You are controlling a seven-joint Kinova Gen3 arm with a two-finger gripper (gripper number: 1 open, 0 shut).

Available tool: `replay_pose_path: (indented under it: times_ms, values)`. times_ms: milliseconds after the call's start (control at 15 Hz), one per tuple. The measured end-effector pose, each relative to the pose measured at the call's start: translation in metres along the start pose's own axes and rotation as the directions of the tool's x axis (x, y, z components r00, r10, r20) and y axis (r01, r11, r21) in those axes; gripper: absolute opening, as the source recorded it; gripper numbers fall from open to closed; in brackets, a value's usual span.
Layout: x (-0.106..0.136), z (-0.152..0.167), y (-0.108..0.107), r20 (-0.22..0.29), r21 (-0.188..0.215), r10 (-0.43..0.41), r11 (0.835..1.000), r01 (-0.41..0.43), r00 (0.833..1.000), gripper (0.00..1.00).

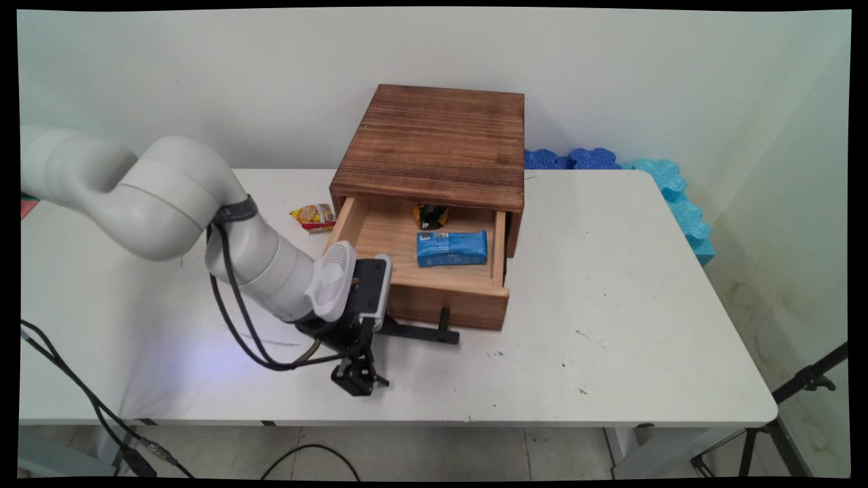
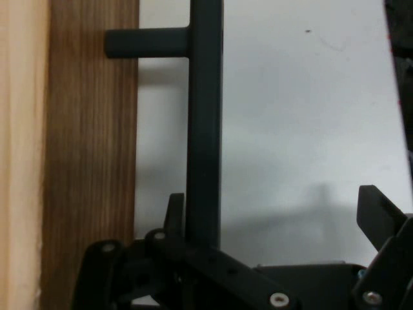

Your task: Open the drawer

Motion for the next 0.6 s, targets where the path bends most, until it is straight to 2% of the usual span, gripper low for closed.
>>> replay_pose_path:
  times_ms: [600]
  values:
    - [0.002, -0.01, 0.037, 0.0, -0.044, -0.014, 0.999, 0.014, 1.0, 1.0]
